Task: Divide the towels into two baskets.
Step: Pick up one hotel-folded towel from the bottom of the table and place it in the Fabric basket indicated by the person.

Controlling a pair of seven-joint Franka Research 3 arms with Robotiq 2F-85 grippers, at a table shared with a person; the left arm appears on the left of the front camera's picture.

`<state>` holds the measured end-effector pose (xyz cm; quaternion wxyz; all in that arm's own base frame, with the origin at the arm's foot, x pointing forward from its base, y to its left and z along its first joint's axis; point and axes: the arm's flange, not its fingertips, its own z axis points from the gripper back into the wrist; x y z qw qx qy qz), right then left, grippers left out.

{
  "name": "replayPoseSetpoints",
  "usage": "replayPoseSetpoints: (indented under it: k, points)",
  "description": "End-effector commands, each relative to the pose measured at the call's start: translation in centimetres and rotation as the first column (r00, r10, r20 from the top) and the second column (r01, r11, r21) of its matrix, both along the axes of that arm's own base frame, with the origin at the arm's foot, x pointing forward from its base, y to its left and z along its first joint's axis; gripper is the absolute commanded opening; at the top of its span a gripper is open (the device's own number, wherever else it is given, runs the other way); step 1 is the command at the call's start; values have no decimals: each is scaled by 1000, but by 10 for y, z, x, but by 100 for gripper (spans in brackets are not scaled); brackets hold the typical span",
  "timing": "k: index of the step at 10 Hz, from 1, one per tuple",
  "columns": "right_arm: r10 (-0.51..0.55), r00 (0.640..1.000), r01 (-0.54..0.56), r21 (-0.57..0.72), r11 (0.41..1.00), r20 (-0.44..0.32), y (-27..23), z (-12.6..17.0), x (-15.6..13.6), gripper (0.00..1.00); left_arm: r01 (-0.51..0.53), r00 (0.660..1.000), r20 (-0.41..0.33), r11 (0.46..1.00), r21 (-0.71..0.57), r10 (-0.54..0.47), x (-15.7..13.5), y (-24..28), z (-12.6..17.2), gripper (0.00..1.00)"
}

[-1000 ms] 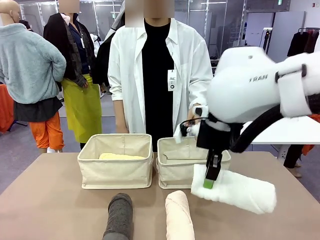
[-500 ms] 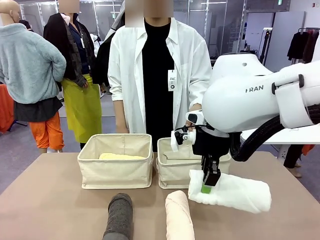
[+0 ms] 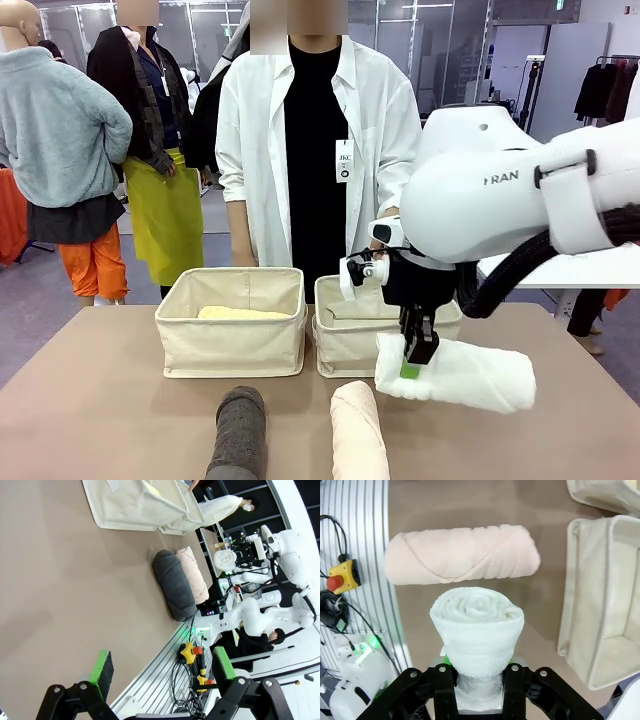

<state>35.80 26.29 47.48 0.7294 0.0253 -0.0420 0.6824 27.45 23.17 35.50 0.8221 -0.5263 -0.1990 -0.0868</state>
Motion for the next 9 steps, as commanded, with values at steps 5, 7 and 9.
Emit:
replayPoseSetpoints:
  k: [5, 7, 9]
  points:
    - [142, 990, -140, -76, 987, 22, 10, 19, 133, 37, 6, 1000, 6, 1000, -1, -6, -6, -1, 3, 100]
    - [166, 986, -164, -86, 983, 19, 23, 22, 168, 37, 6, 1000, 6, 1000, -1, -6, -6, -1, 3, 100]
    - [186, 983, -183, -126, 975, 9, 39, 21, 196, 37, 6, 1000, 6, 1000, -1, -6, -6, -1, 3, 100]
